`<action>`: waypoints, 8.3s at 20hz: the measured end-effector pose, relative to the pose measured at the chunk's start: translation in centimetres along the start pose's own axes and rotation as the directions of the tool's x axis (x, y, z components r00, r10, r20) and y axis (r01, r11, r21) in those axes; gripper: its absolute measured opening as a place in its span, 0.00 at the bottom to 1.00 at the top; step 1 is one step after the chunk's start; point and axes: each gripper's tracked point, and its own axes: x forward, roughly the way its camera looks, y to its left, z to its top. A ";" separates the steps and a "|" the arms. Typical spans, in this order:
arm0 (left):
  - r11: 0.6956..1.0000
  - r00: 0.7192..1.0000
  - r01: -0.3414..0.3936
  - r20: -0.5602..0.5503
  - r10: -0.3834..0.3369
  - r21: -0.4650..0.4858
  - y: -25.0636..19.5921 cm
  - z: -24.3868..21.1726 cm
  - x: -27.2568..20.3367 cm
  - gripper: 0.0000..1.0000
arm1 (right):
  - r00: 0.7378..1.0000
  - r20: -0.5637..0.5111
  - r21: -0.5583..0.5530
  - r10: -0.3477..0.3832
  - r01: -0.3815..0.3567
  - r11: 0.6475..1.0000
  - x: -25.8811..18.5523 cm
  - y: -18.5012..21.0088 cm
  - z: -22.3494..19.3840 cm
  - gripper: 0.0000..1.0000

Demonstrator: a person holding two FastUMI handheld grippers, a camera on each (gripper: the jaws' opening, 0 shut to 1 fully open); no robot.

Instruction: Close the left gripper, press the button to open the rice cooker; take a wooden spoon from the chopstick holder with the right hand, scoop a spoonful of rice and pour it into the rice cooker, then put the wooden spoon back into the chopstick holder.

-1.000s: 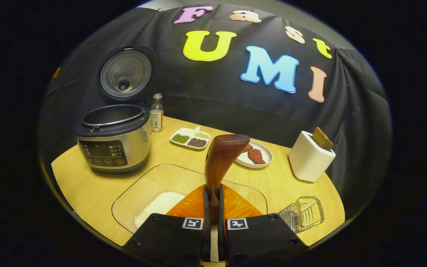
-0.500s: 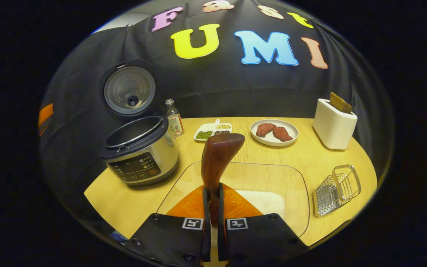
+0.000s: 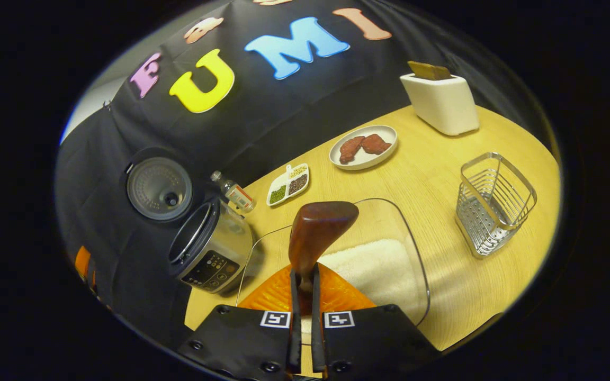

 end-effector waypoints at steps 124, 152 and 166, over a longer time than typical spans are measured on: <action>0.994 0.993 0.111 0.024 -0.111 0.010 -12.6 1.8 -1.2 0.75 | 0.943 0.256 -0.265 -0.214 0.282 0.922 -8.8 -15.6 15.6 0.09; 0.995 0.991 0.097 0.087 -0.099 0.028 -9.4 6.5 10.7 0.75 | 0.780 0.553 -0.237 -0.293 0.484 0.842 -18.1 -14.0 19.7 0.98; 0.995 0.990 0.069 0.122 -0.076 0.066 -5.8 9.8 26.8 0.77 | 0.710 0.598 -0.196 -0.372 0.579 0.792 -19.1 -12.5 16.6 0.98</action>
